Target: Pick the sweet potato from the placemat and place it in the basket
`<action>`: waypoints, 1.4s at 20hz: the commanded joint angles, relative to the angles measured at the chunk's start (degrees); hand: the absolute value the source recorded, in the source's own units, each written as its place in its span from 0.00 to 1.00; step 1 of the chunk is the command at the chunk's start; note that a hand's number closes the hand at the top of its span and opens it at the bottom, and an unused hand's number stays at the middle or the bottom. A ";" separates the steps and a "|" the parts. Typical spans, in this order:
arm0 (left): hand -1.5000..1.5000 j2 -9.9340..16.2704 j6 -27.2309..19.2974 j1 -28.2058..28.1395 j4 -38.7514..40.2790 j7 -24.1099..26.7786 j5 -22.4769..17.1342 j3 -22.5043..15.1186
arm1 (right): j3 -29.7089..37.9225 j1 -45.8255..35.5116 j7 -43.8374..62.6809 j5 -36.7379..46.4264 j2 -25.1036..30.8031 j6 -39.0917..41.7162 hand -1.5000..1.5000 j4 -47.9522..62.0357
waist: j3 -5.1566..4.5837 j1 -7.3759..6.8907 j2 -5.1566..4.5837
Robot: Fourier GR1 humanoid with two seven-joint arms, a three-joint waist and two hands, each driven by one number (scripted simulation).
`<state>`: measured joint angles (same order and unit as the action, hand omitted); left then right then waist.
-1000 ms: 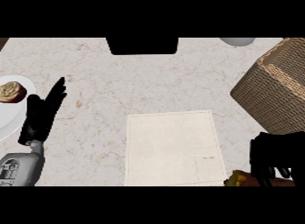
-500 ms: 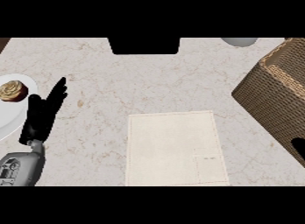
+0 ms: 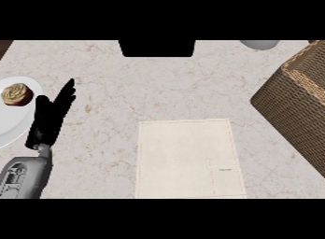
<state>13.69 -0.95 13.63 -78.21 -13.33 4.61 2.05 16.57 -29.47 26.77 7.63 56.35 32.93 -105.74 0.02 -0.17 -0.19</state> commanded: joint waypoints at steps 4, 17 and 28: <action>0.50 1.75 2.47 -0.45 4.47 4.43 -0.93 2.73 | 2.15 2.08 -19.49 5.76 1.47 0.76 1.00 14.12 | -0.02 -0.06 -0.06; 0.50 -0.53 1.56 -2.09 -3.29 -1.60 0.46 1.03 | -3.50 -0.72 -37.20 15.50 -3.06 -3.51 1.00 34.70 | -0.01 -0.50 0.12; 0.50 -0.96 1.81 -1.67 -0.74 1.49 1.47 1.56 | 1.67 -2.39 -37.49 10.92 -10.38 -5.57 0.00 42.92 | -0.02 -0.05 0.18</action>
<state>12.14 0.30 12.52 -79.36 -13.03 6.01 2.98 15.52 -30.74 -10.52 21.11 47.44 27.54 -63.84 0.03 -0.40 -0.11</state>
